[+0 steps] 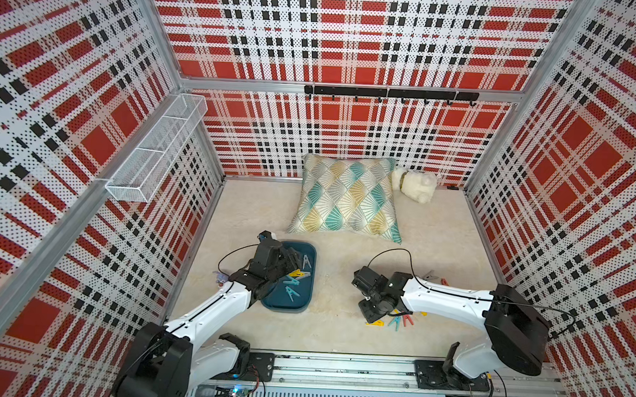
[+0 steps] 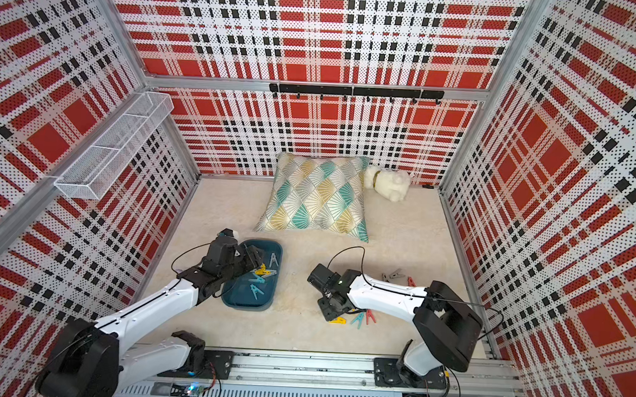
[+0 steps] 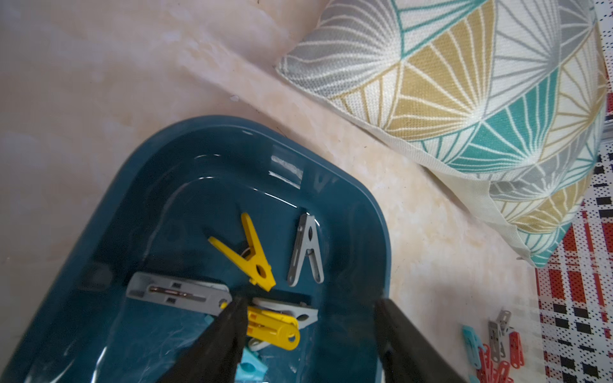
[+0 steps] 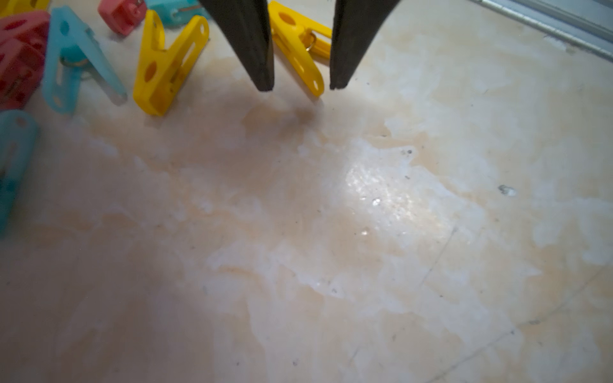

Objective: Put the clothespins into the storage box
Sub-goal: Pick up the clothespin from the center of the board.

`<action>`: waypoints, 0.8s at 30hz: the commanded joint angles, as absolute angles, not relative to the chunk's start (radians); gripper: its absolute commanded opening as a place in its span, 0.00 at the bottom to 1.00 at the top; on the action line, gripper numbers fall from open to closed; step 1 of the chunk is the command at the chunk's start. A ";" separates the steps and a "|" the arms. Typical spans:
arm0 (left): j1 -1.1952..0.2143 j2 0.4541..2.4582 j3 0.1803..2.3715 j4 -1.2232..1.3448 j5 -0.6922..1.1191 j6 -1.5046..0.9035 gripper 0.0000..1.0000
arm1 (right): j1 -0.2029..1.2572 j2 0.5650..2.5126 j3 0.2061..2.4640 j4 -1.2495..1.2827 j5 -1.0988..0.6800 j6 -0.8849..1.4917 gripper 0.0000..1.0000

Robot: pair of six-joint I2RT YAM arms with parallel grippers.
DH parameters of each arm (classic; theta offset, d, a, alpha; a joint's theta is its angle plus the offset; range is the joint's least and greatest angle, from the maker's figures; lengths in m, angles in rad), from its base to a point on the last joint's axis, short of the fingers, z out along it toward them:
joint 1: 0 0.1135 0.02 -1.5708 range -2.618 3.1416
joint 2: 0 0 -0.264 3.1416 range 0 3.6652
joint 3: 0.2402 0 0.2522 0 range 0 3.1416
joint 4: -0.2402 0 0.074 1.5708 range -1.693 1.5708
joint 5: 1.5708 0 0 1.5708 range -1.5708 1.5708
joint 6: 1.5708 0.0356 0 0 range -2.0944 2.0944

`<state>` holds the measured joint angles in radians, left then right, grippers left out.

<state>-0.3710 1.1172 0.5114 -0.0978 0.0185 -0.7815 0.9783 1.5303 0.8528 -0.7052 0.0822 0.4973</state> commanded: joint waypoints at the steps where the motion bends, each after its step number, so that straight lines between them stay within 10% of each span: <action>1: -0.386 1.100 0.522 -0.100 0.019 -0.788 0.66 | 0.997 1.548 0.873 -0.726 0.128 0.518 0.35; 24: -0.408 1.114 0.539 -0.089 0.020 -0.802 0.64 | 1.012 1.554 0.824 -0.690 0.101 0.538 0.23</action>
<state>-0.3981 1.1168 0.5114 -0.0978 0.0185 -0.8036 1.0054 1.5486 0.8371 -0.7040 0.1036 0.5213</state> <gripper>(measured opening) 0.644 0.236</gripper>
